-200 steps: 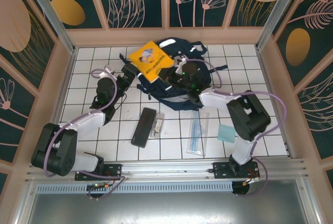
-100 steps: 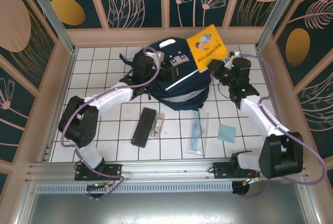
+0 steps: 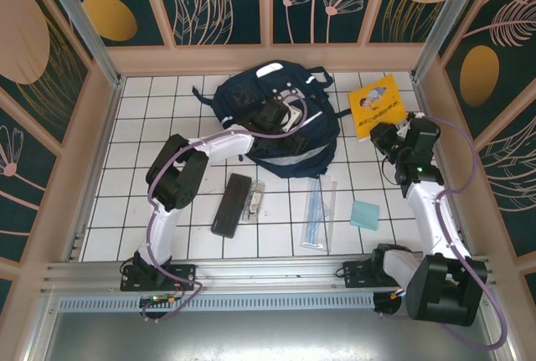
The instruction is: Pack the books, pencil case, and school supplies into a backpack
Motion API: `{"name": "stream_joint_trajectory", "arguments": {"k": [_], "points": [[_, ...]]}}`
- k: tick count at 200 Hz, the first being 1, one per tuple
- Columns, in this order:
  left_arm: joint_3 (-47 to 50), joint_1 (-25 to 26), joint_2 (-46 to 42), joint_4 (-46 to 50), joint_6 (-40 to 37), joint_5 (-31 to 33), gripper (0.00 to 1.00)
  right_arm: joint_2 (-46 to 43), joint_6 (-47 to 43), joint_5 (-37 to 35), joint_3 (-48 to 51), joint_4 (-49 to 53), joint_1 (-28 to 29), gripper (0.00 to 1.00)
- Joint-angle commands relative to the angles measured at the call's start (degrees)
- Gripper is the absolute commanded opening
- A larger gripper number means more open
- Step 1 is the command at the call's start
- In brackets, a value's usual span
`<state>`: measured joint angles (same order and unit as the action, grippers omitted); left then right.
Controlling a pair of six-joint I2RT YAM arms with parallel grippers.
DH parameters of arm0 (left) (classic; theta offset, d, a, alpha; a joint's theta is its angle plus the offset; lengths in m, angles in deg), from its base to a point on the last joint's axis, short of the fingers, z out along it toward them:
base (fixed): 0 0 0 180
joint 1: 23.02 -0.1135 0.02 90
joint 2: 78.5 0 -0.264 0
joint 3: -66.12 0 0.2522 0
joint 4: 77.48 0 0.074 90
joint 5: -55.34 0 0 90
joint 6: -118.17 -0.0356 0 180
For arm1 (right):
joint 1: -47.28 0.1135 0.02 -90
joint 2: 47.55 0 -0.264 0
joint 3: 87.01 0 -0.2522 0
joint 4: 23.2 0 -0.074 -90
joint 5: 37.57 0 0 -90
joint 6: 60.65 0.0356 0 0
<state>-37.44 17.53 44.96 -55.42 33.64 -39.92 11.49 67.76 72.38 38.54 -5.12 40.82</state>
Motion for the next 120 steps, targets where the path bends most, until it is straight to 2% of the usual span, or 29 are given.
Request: {"name": "stream_joint_trajectory", "arguments": {"k": [1, 16, 39, 59, 67, 77, 89, 97, 109, 116, 120], "points": [[-1.59, 1.2, 2.23, 3.98, -3.91, 2.63, 0.88, -1.59, -0.85, 2.78, 0.5, -5.14, -0.61, 0.0], [-2.72, 1.23, 3.81, 5.98, -4.11, 1.75, 0.89, -1.33, -0.45, 3.2, 0.78, -5.63, -0.69, 0.0], [-2.48, 1.47, 4.5, 7.55, -5.0, -0.57, 0.99, -1.17, -0.49, 2.95, 0.81, -5.76, -0.66, 0.0], [-2.58, 1.7, 5.92, 9.84, -6.33, 2.71, 0.92, -1.13, -0.37, 2.64, 0.7, -5.87, -0.67, 0.0], [-2.41, 1.72, 6.54, 9.98, -6.2, 4.45, 0.86, -1.13, -0.19, 2.6, 0.78, -6.01, -0.68, 0.0], [-2.4, 1.72, 7.12, 9.99, -6.08, 5.21, 0.73, -1.18, 0.07, 2.73, 0.83, -6.16, -0.67, 0.0], [-2.42, 1.67, 7.17, 9.37, -4.73, 5.36, 0.52, -1.04, 0.1, 2.92, 0.84, -6.02, -0.78, 0.0], [-2.24, 1.7, 6.36, 8.39, -3.66, 4.5, 0.34, -1.17, 0.17, 3.08, 0.77, -5.76, -0.7, 0.0], [-1.81, 1.72, 4.12, 6.54, -1.47, 3.31, 0.17, -1.21, 0.07, 3.05, 0.89, -5.29, -0.67, 0.0], [-1.88, 1.72, 2.48, 5.33, -0.13, 2.89, 0.01, -1.38, 0.08, 3.0, 0.92, -4.97, -0.71, 0.0], [-1.97, 1.63, 1.5, 4.67, 0.77, 2.72, 0.0, -1.47, -0.06, 2.93, 0.96, -4.84, -0.66, 0.0]]}}
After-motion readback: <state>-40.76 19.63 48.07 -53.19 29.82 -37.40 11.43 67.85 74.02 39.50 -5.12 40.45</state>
